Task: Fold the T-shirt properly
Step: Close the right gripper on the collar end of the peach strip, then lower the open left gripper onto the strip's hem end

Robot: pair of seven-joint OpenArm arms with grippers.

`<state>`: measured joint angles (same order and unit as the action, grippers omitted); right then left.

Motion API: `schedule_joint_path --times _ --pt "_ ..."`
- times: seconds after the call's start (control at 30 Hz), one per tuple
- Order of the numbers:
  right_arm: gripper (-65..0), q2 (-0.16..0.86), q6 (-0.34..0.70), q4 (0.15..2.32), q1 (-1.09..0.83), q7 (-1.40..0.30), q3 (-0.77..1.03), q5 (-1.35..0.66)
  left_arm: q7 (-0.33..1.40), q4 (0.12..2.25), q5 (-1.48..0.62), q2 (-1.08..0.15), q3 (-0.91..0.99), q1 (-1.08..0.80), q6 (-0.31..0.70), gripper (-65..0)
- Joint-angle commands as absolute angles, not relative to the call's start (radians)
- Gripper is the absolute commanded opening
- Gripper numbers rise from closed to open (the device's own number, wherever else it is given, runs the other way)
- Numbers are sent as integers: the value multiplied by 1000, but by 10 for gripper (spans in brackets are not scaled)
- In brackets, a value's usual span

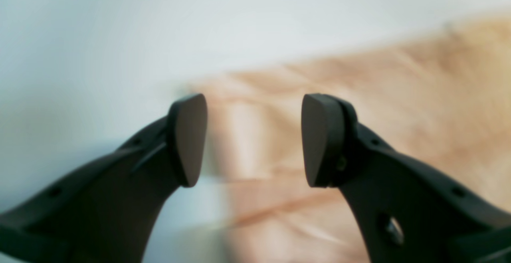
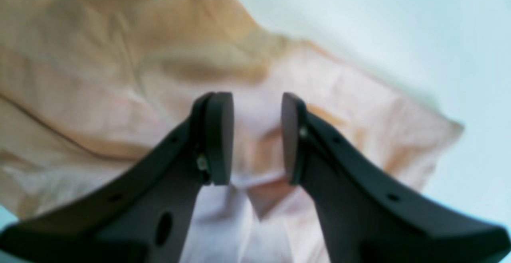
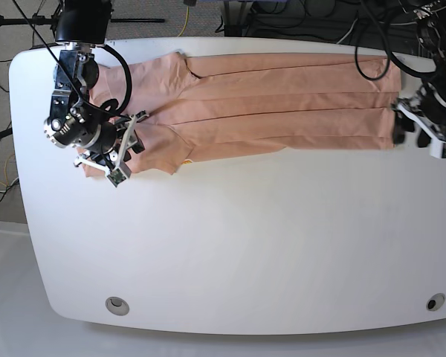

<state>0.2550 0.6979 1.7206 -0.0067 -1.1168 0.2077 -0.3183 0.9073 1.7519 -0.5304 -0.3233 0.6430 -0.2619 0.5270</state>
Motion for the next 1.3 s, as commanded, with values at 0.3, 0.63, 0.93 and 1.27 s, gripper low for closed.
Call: schedule_joint_path --times 0.3,0.63,0.93,1.27 --pt "-442 255 698 1798 -9 -1167 188 -297 872 1722 -579 -341 646 -253 544 -348" --pt "-448 198 698 1779 1 -1149 137 -209 880 1732 -572 -333 599 -253 540 -311" --pt "-628 204 698 1728 19 -1148 126 -259 879 1746 -562 -333 556 -278 542 -312" --pt "-629 206 698 1710 19 -1139 116 -253 879 1752 -560 -335 568 -279 538 -312"
